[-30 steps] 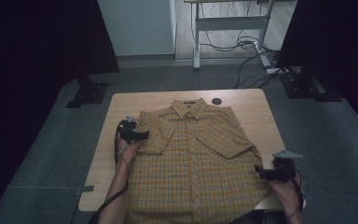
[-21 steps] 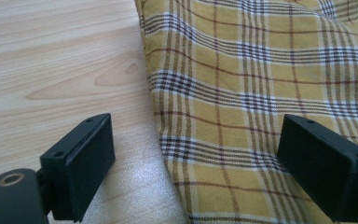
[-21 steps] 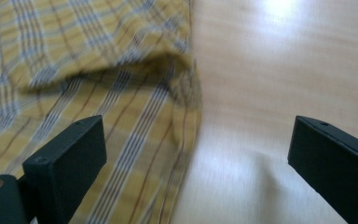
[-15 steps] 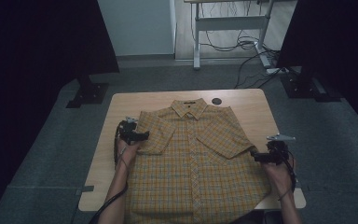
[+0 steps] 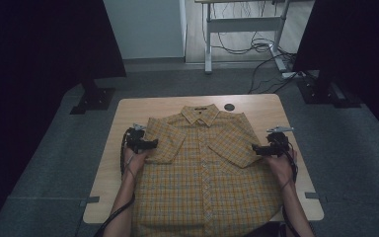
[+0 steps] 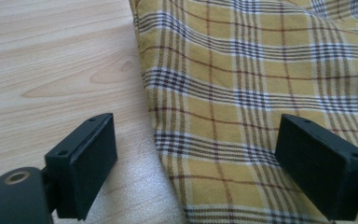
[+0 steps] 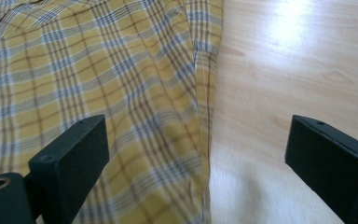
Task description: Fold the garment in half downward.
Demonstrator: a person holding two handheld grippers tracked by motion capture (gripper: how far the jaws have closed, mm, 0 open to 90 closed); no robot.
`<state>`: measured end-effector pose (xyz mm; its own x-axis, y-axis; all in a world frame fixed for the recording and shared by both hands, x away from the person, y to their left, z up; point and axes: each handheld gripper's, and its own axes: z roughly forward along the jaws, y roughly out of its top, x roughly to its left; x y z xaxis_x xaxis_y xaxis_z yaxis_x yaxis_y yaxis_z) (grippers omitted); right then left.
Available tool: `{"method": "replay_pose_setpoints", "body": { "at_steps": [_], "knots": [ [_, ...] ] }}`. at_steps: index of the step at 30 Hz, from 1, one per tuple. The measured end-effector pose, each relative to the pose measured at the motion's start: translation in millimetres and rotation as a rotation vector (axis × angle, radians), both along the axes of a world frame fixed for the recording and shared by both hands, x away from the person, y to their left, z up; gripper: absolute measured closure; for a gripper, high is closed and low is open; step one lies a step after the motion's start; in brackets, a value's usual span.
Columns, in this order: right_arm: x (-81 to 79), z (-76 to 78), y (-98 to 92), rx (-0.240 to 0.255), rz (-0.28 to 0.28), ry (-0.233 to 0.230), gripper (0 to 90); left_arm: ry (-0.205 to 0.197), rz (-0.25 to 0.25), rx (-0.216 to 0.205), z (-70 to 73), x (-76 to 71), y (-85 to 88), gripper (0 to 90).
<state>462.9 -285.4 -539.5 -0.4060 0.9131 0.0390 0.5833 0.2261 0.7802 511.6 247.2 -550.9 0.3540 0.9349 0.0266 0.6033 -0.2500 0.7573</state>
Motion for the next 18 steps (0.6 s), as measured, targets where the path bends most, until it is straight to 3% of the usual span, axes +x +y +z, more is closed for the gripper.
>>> {"method": "replay_pose_setpoints", "body": {
  "at_steps": [13,16,18],
  "knots": [
    [37.2,-16.3,18.6,-0.016,-0.020,0.023,15.4,0.000,-0.006,0.000,-0.1,-0.4,0.0,13.0],
    [41.6,-20.6,20.5,-0.018,-0.003,0.038,20.4,0.000,-0.007,0.000,0.0,-0.5,0.1,13.1],
    [40.8,-20.9,22.0,-0.022,0.012,0.024,26.9,-0.006,-0.012,-0.003,0.3,-1.2,0.4,15.0]
  ]
}}
